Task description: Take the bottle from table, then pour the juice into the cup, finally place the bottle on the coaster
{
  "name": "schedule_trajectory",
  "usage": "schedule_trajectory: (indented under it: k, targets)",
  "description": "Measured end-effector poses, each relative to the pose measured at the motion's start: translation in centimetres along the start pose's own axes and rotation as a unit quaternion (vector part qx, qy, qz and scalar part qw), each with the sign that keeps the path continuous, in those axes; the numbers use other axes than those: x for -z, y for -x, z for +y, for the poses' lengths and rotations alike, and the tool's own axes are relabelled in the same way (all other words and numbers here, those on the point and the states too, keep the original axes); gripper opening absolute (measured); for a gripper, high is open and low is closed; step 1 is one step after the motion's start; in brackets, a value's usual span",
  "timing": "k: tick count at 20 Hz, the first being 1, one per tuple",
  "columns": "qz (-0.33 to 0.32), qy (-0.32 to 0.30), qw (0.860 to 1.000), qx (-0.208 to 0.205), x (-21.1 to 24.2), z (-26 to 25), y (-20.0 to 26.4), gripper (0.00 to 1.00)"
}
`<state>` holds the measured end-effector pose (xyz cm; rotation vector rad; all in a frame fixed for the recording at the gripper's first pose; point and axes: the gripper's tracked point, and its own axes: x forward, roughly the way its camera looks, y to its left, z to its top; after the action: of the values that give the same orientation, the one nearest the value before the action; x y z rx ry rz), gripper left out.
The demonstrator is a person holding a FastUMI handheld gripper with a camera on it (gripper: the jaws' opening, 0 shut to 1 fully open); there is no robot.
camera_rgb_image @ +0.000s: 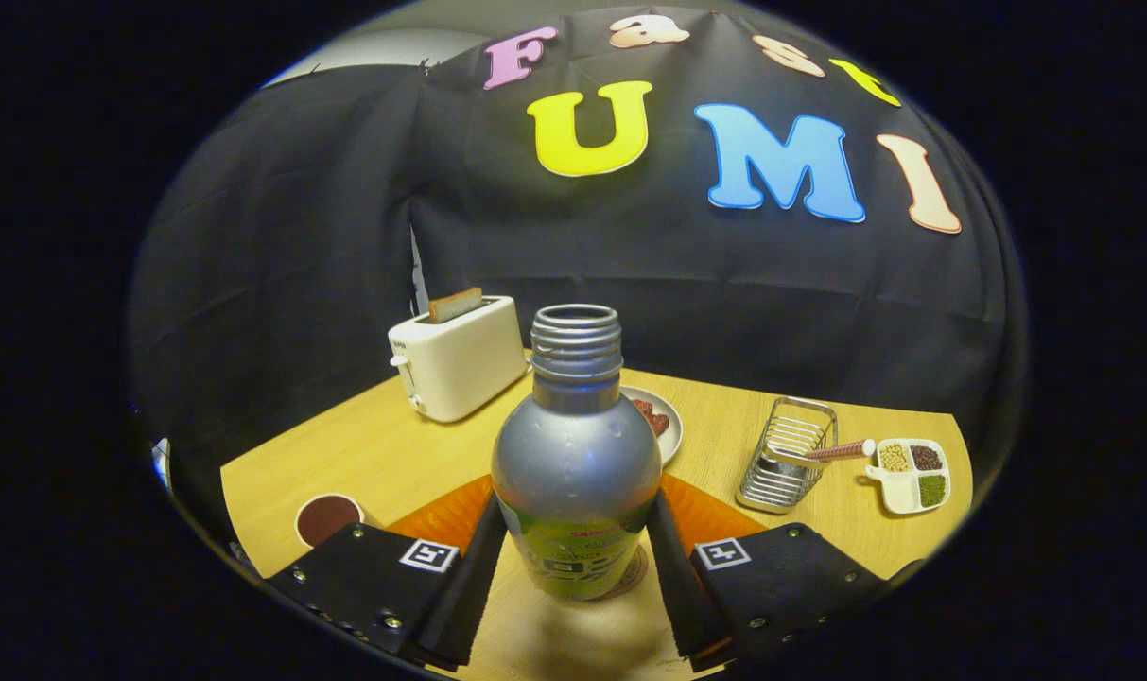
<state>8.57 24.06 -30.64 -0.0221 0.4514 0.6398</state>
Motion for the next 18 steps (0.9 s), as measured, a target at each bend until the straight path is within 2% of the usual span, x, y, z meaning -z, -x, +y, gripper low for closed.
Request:
schedule_trajectory:
  k: [10, 18]
  targets:
    - [0.003, -0.007, 1.000, 0.012, 1.0, -1.4, -1.6, 0.77]
    - [0.020, -0.018, 0.999, 0.018, 3.8, -2.1, -4.1, 0.77]
